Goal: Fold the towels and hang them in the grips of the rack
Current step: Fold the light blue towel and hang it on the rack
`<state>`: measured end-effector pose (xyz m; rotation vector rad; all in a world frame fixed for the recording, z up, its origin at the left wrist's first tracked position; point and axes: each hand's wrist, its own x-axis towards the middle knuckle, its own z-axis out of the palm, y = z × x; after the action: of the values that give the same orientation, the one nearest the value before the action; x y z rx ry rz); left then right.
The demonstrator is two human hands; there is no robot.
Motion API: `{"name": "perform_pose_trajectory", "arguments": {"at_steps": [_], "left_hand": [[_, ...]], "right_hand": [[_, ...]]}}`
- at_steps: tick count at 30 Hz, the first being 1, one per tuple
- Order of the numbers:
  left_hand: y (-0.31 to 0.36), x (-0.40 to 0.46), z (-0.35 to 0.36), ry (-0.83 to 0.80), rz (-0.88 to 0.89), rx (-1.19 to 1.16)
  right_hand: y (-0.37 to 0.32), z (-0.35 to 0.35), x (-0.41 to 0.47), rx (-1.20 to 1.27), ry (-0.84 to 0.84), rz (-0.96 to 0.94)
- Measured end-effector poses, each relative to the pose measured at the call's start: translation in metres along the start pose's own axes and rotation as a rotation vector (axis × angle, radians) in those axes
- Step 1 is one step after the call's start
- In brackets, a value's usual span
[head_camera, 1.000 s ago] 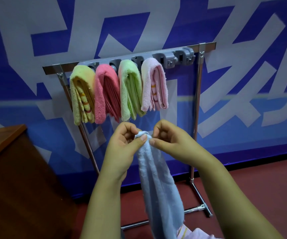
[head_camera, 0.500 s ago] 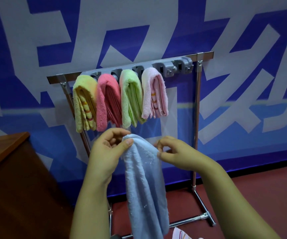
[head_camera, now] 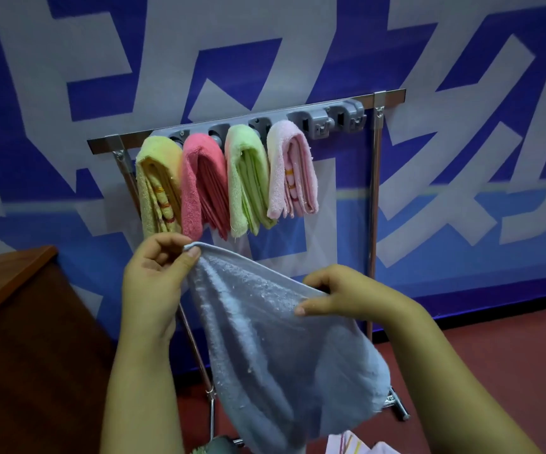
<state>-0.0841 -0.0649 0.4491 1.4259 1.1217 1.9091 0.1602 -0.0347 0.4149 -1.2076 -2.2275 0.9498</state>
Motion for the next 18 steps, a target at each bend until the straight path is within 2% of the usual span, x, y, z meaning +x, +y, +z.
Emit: {"name": "perform_pose_trajectory", "arguments": {"at_steps": [3,7,14,18], "left_hand": [[-0.004,0.002,-0.006,0.035,-0.004,0.009],[-0.009,0.010,-0.026,0.130,-0.062,-0.048],[-0.022,0.013,-0.040,0.226,-0.146,-0.141],[-0.030,0.015,-0.047,0.226,-0.205,-0.253]], "right_hand": [[0.009,-0.006,-0.002,-0.197,-0.044,0.143],[0.027,-0.018,-0.008,-0.224,0.118,0.186],[0.040,-0.039,-0.025,0.126,0.472,0.157],[0.038,-0.045,-0.036,0.529,0.466,0.047]]}}
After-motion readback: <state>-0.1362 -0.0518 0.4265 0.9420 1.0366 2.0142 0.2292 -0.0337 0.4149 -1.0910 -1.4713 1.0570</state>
